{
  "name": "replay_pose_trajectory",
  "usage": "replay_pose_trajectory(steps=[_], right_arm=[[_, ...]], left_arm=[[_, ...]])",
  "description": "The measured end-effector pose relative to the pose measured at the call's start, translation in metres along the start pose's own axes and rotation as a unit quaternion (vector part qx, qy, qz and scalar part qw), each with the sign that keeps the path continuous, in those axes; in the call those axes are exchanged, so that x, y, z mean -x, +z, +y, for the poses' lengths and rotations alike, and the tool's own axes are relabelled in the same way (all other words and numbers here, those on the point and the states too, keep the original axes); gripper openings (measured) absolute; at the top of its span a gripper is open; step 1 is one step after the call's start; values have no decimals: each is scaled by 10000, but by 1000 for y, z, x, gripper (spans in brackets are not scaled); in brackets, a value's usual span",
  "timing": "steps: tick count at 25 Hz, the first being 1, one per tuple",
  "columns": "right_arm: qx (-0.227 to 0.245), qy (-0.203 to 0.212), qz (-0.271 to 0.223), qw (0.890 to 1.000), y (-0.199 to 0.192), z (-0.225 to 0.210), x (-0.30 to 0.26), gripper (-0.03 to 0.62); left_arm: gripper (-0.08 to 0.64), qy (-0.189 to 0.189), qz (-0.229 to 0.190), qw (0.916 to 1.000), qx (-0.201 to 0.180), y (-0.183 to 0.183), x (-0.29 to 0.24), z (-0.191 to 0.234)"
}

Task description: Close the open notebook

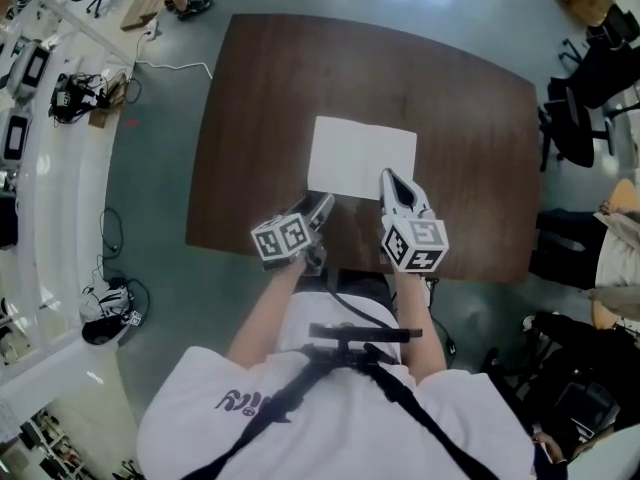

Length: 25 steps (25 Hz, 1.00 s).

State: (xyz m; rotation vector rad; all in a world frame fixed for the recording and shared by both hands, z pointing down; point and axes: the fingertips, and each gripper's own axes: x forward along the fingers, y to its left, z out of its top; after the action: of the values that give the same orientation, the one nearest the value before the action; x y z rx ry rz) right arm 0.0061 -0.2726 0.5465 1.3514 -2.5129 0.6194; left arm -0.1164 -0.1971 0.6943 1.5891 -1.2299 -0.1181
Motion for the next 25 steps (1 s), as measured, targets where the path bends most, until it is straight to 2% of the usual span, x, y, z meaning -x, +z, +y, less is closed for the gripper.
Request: replay_pose_trajectory(steps=[6, 11, 17, 25], right_arm=[[14, 27, 165, 9999, -9, -5, -6, 5], [29, 53, 220, 9997, -11, -12, -6, 5], [21, -20, 250, 9997, -16, -22, -5, 5], [-20, -205, 216, 9996, -20, -40, 4, 5]], left_arm=[[238, -140, 99, 9953, 958, -21, -24, 9], [236, -77, 2, 9846, 1744, -33, -42, 19], [236, -62, -100, 9763, 2163, -33, -56, 28], [235, -145, -357, 9594, 2794, -24, -69, 37]])
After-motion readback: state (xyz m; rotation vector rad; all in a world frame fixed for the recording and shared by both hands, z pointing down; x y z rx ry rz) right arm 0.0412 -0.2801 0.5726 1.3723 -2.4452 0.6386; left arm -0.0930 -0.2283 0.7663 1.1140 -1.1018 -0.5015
